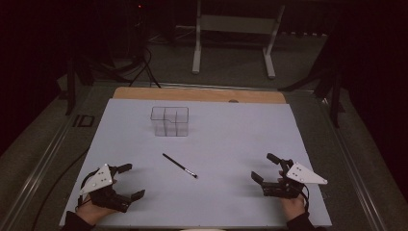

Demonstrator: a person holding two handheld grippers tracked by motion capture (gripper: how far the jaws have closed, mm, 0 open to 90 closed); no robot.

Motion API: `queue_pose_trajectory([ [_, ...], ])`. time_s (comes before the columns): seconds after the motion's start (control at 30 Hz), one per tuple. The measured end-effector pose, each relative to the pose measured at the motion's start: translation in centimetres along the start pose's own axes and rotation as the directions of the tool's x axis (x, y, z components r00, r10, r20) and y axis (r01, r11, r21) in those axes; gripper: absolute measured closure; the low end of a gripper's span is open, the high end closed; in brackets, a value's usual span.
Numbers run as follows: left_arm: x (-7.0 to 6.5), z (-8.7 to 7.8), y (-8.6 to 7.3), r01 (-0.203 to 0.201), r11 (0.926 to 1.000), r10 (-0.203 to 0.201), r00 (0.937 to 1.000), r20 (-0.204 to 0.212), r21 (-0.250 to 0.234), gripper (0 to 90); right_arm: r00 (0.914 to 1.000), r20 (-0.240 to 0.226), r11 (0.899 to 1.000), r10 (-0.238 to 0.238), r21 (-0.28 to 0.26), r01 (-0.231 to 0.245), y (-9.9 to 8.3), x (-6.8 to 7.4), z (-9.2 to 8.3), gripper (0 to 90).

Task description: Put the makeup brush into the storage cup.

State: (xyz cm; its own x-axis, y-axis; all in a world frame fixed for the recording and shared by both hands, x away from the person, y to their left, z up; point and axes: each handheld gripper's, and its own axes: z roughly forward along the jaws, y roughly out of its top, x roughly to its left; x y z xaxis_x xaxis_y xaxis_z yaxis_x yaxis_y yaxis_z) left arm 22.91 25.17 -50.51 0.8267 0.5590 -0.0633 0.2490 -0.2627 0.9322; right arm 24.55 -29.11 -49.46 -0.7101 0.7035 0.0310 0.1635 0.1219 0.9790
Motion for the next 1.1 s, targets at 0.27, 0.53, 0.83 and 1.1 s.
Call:
queue_pose_trajectory([
  [0.27,0.2,1.2,1.5,-0.094,0.9915,0.09,0.9947,0.05,0.09,0.8,1.0,0.003,1.0,0.005,-0.006,-0.004,0.1,0.0,-0.1,10.4],
  [0.53,1.6,3.2,2.9,-0.164,0.9664,0.137,0.9803,0.143,0.198,0.8,1.0,-0.002,1.0,0.008,-0.005,-0.008,0.1,0.1,-0.1,10.4],
  [0.83,3.6,5.1,5.0,-0.251,0.9314,0.2,0.9575,0.208,0.263,0.9,0.9998,-0.004,1.0,0.018,-0.003,-0.018,0.1,0.0,-0.1,10.5],
  [1.1,4.9,6.8,7.3,-0.35,0.8892,0.274,0.9234,0.269,0.295,1.5,0.9997,-0.006,1.0,0.022,0.0,-0.022,0.1,0.0,0.0,10.4],
])
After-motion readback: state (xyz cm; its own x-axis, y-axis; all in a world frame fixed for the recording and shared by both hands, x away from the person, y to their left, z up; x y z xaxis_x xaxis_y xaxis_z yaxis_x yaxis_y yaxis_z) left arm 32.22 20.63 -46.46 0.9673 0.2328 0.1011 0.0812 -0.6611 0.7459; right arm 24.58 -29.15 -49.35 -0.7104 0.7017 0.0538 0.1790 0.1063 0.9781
